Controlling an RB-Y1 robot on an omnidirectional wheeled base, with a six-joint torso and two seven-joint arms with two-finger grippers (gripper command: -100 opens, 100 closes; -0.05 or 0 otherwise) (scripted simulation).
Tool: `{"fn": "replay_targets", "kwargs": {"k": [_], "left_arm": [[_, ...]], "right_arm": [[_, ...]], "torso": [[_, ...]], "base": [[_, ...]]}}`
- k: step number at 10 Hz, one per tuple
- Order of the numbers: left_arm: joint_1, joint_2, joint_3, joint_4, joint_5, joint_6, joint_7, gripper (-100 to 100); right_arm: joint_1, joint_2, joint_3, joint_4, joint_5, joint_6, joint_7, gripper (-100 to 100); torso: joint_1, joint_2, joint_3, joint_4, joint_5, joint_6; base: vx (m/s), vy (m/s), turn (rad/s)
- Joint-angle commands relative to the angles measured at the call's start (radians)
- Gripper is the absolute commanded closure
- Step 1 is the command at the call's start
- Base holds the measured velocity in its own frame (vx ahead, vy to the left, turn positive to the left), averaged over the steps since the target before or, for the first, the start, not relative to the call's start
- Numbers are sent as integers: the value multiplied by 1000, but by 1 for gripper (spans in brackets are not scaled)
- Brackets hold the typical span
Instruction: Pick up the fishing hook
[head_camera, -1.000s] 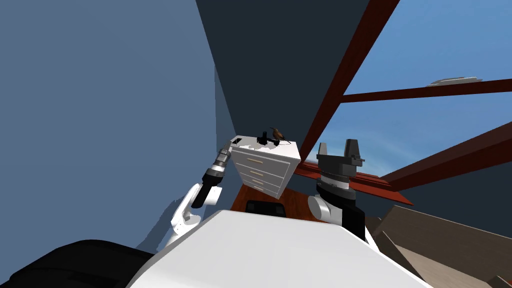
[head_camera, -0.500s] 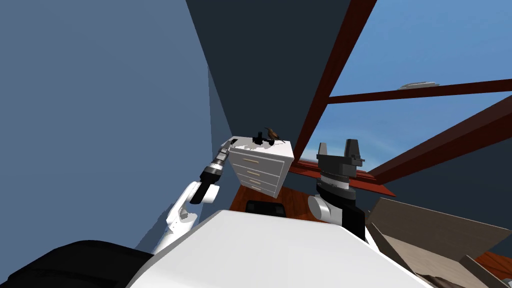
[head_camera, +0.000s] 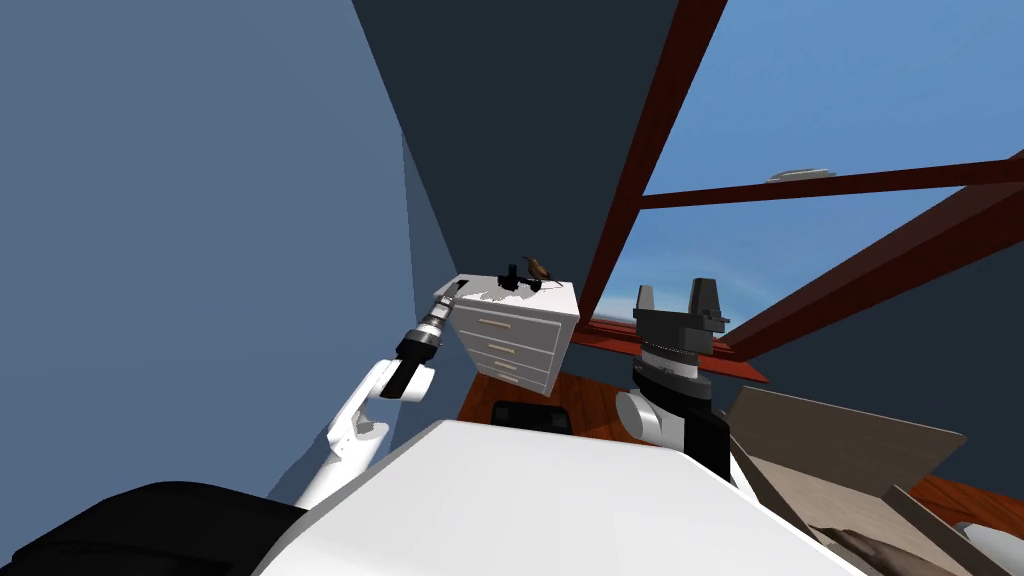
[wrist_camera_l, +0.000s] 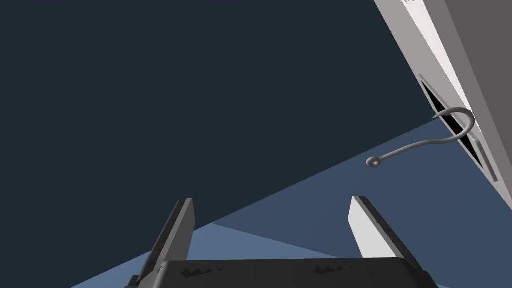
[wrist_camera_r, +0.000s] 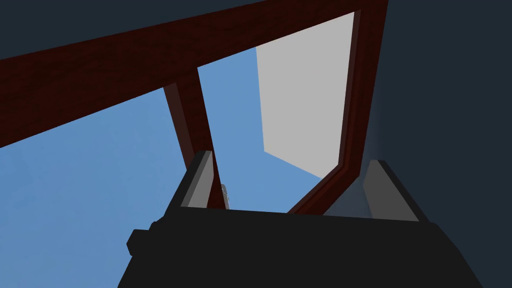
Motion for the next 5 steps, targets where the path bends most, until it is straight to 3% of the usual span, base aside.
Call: {"fn": "replay_targets", "kwargs": {"k": [1,3,5], "left_arm": [[-8,16,11,8,-8,48,-5,-100],[-11,27,22,16,-15,83,-10,-100],[-17,48,44,35,-27,152,-22,-100]], "right_arm": [[0,0,0,0,0,0,0,0],[0,0,0,0,0,0,0,0],[0,0,0,0,0,0,0,0]], "torso": [[0,0,0,0,0,0],[0,-1,0,0,0,0],[1,-1,0,0,0,0]], "base": [[22,-15,-68],[29,-21,-72],[35,-16,-91]]}}
